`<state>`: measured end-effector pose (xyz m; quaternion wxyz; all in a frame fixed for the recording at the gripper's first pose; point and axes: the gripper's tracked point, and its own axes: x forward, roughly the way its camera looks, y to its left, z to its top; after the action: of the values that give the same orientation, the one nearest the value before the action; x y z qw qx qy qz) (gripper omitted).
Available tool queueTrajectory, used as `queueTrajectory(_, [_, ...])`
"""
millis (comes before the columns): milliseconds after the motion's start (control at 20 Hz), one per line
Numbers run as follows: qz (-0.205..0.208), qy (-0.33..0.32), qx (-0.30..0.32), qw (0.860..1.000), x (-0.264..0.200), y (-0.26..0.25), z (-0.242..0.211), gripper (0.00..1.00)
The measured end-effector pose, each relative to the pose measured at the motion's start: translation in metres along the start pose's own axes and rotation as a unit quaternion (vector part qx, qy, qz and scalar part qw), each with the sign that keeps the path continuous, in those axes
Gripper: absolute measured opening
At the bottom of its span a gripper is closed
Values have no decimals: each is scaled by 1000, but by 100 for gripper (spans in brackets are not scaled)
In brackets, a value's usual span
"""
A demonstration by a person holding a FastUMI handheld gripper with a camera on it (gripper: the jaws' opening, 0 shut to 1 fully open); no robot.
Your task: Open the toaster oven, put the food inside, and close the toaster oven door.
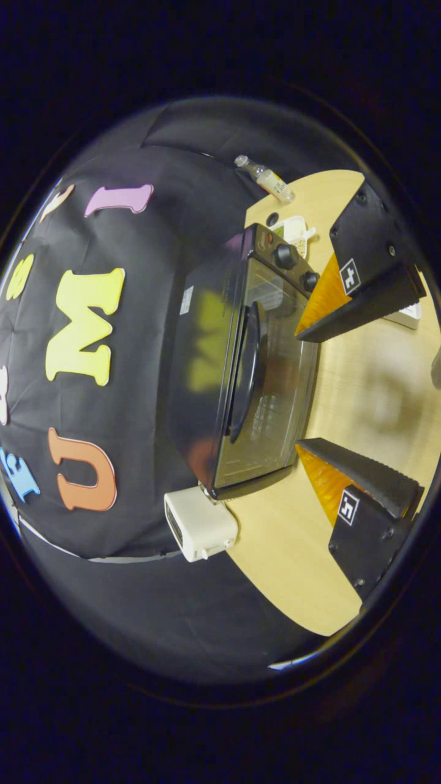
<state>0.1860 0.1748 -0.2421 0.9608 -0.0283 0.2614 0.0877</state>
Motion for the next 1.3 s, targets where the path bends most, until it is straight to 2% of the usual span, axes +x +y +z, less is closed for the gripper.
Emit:
queueTrajectory(300, [-13, -34, 15, 999, -37, -17, 15, 100])
queueTrajectory(500, [-22, -96, 39, 994, -106, -45, 47, 100])
queueTrajectory(700, [-48, -166, 45, 984, -185, -99, 81, 100])
queueTrajectory(1000, [-72, -246, 45, 966, -291, -165, 92, 99])
queueTrajectory(1100, [-66, -278, 35, 958, -312, -177, 94, 99])
queueTrajectory(1300, [-33, -280, 35, 959, -322, -180, 82, 99])
